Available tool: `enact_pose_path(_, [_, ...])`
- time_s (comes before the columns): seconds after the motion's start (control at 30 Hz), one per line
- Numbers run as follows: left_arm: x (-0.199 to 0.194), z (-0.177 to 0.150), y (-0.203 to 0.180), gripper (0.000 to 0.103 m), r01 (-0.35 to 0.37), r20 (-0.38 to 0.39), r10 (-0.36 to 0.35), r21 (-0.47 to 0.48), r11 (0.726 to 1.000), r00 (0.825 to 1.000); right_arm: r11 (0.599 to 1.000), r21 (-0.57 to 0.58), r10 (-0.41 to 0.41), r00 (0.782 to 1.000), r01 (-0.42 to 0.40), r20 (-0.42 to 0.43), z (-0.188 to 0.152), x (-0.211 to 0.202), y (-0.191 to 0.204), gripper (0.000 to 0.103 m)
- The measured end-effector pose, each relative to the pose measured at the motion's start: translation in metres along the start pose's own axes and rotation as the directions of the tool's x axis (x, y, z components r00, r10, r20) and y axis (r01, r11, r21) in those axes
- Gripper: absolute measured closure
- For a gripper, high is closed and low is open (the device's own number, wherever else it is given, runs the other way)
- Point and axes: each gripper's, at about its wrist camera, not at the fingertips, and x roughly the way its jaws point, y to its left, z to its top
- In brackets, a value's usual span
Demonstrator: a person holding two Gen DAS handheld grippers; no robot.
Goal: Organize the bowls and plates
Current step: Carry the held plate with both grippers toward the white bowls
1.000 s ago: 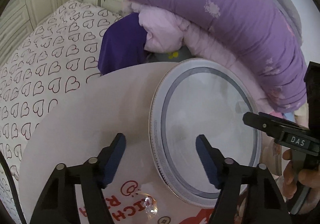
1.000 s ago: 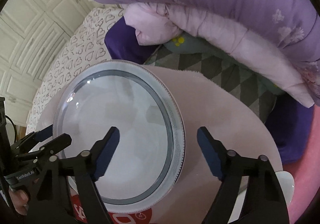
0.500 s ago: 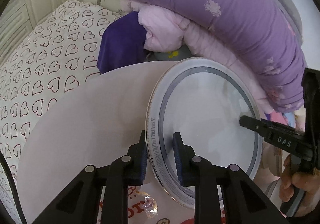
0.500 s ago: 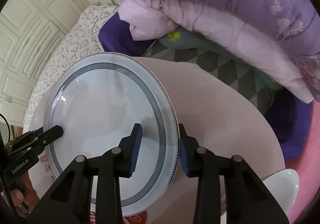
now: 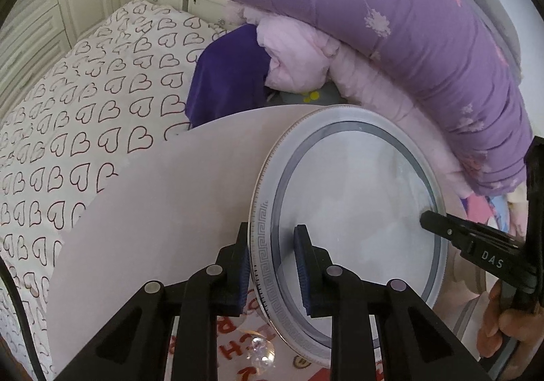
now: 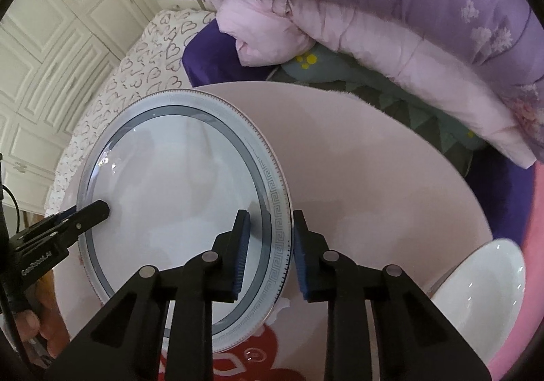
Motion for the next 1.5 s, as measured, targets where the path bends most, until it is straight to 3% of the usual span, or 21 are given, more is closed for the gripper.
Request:
enact_pose_path(0.7, [-0.050, -0.031, 0.025, 0.083, 0.001, 0.002, -0.001, -0.027, 1.000, 1.000, 0.998, 0.008, 0.069, 0.998, -0.069, 0.013, -0.030, -0.020, 0.023, 0.082])
enact_pose_path(0.93, [-0.051, -0.044, 0.037, 0.083, -0.028, -0.032, 0.027, -0.039, 0.999, 0.999, 0.998, -0.008, 0.058, 0.996, -0.059, -0.063, -0.042, -0.003, 0.037, 0.082])
enact_pose_path(1.3, [-0.047, -0.052, 0.029, 0.079, -0.046, -0.031, 0.046, 0.020, 0.999, 0.998, 0.999, -0.046, 0.022, 0.997, -0.025, -0.071, -0.045, 0.003, 0.045, 0.077])
enact_pose_path(1.5, [-0.048, -0.056, 0.034, 0.080, -0.036, -0.021, 0.035, -0.028, 0.999, 0.999, 0.999, -0.044, 0.011, 0.999, -0.012, -0.033, -0.047, 0.000, 0.048, 0.078])
